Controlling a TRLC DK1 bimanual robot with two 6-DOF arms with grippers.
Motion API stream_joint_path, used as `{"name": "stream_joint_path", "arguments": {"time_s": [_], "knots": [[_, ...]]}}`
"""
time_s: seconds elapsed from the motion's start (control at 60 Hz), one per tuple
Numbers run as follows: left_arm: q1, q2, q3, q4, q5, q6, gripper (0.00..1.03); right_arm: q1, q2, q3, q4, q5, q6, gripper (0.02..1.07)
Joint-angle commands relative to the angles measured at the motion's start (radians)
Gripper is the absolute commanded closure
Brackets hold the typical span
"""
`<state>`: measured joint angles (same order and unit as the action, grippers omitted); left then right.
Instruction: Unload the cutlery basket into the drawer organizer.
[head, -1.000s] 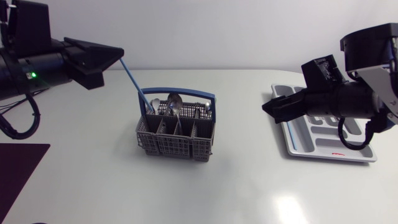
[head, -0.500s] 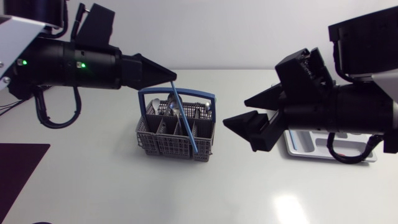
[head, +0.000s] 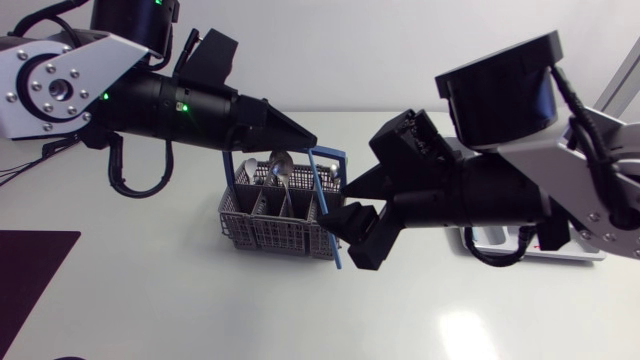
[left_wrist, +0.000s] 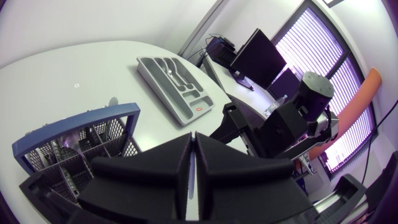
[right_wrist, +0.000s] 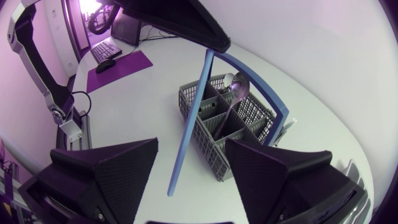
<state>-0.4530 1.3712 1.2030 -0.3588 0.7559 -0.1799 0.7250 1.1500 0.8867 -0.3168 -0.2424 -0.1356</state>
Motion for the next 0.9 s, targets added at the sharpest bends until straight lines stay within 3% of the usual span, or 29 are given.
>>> {"name": "stream_joint_path", "arguments": {"time_s": [0.0, 0.267, 0.367, 0.65, 0.717, 0.817, 0.883], "knots": [[-0.007, 0.025, 0.033, -0.003, 0.016, -0.026, 1.0, 0.005, 0.024, 0.015, 0.022, -0.005, -0.015, 0.48], [-0.004, 0.034, 0.033, -0.003, 0.017, -0.026, 1.0, 0.024, 0.07, 0.028, 0.039, -0.012, -0.019, 0.76], [-0.001, 0.034, 0.03, -0.003, 0.022, -0.026, 1.0, 0.031, 0.083, 0.034, 0.041, -0.012, -0.019, 0.91], [0.002, 0.029, 0.024, -0.003, 0.028, -0.026, 0.99, 0.031, 0.099, 0.028, 0.036, -0.009, -0.013, 1.0], [0.004, 0.026, 0.026, -0.003, 0.028, -0.026, 0.88, 0.031, 0.094, 0.02, 0.033, -0.009, -0.015, 1.0], [0.016, 0.014, 0.049, -0.002, 0.028, -0.027, 0.59, 0.03, 0.085, 0.009, 0.027, -0.018, -0.015, 1.0], [0.036, 0.002, 0.084, 0.001, 0.028, -0.027, 0.46, 0.028, 0.076, 0.001, 0.015, -0.018, -0.018, 1.0]]}}
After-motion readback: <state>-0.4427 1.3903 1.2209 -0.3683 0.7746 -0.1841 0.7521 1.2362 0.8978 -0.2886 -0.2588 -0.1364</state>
